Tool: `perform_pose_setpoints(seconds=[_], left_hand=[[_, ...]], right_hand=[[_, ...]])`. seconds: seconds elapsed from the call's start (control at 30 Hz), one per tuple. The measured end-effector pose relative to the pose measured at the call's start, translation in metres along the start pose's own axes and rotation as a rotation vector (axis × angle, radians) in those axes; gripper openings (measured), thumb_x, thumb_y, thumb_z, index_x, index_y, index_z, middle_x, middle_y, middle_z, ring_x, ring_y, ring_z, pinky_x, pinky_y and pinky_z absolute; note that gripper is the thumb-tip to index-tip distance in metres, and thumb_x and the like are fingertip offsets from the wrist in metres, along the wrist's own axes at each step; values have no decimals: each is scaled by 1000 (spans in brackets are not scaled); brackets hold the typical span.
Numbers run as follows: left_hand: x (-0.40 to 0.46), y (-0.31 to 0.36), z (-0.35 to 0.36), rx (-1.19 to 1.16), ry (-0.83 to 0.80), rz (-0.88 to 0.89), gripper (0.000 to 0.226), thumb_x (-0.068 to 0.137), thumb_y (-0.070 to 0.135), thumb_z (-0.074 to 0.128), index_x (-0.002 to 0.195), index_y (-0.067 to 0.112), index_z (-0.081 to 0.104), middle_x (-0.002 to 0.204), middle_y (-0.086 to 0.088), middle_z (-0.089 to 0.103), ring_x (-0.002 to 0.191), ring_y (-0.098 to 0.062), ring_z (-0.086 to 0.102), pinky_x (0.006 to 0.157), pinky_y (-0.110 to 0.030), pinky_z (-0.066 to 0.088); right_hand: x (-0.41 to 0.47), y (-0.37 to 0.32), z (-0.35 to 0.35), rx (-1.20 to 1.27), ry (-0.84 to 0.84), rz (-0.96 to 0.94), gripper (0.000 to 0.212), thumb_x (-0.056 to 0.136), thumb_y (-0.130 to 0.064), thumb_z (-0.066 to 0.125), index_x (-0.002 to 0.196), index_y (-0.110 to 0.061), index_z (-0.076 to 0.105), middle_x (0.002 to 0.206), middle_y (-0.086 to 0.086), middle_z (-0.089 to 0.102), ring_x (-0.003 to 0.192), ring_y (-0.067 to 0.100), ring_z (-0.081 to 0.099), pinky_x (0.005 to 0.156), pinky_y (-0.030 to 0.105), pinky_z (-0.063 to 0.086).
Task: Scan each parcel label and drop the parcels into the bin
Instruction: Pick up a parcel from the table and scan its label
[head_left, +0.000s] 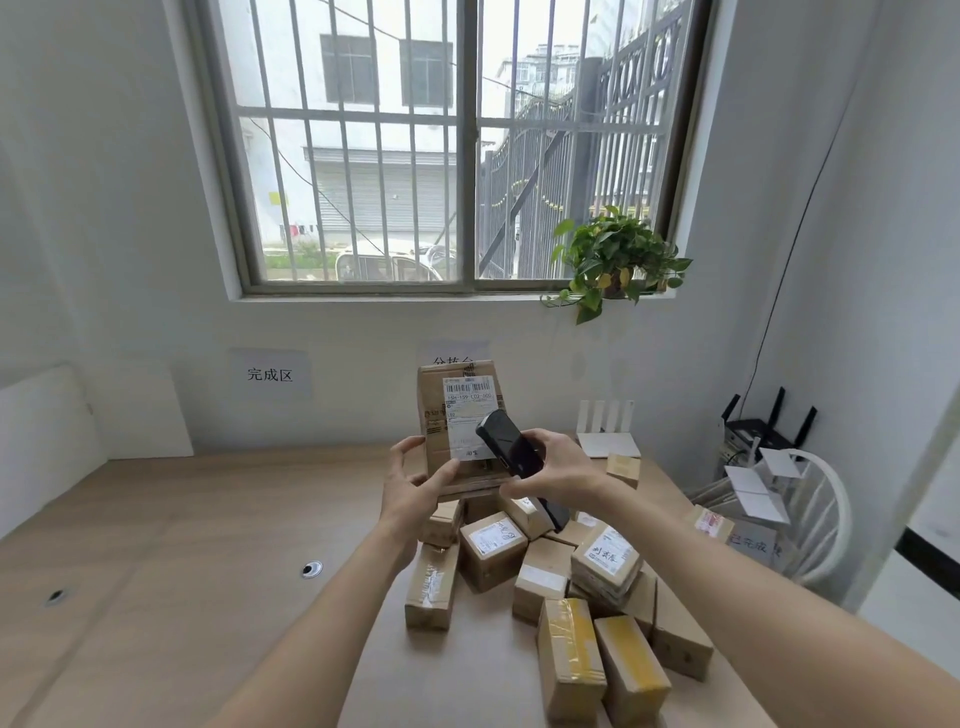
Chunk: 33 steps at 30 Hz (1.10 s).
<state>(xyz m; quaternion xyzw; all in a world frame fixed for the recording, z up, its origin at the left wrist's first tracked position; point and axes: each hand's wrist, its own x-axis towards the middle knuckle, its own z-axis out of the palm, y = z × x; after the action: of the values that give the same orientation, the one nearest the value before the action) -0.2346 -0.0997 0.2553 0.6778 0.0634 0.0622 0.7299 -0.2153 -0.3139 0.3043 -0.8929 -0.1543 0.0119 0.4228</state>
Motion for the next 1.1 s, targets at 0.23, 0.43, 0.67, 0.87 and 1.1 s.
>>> perform_pose_setpoints(seconds=[0.23, 0.43, 0.67, 0.87, 1.1], left_hand=[[-7, -4, 1, 1, -43, -13, 86, 79, 29, 83, 146, 51, 32, 118, -3, 68, 109, -17, 62, 81, -39, 45], [-2, -2, -1, 0, -38, -9, 73, 83, 33, 79, 139, 54, 39, 113, -5, 73, 105, -19, 68, 83, -40, 52], [0, 0, -5, -51, -12, 0, 65, 86, 24, 77, 136, 50, 44, 109, -7, 74, 83, -9, 74, 67, -25, 50], [5, 6, -8, 15, 36, 34, 66, 82, 25, 81, 132, 55, 48, 114, -8, 71, 105, -22, 67, 98, -45, 51], [9, 13, -25, 44, 77, 31, 64, 82, 27, 80, 130, 57, 49, 112, -8, 70, 108, -23, 65, 102, -47, 48]], right_hand=[[4, 3, -3, -10, -22, -13, 69, 70, -25, 91, 131, -18, 59, 115, -3, 69, 106, 14, 66, 94, 32, 59], [6, 7, -1, -23, -34, -12, 58, 72, -22, 90, 122, -21, 60, 111, -2, 69, 103, 16, 67, 94, 35, 59], [13, 3, -3, -57, -73, -2, 62, 71, -27, 92, 125, -21, 61, 113, -3, 69, 104, 15, 66, 94, 33, 59], [21, -9, -12, -239, 36, -20, 80, 60, -49, 89, 131, -26, 59, 109, -9, 69, 101, 15, 66, 89, 39, 61], [29, -30, -42, -429, 164, -47, 81, 62, -42, 88, 135, -29, 56, 109, -7, 68, 98, 18, 65, 83, 39, 61]])
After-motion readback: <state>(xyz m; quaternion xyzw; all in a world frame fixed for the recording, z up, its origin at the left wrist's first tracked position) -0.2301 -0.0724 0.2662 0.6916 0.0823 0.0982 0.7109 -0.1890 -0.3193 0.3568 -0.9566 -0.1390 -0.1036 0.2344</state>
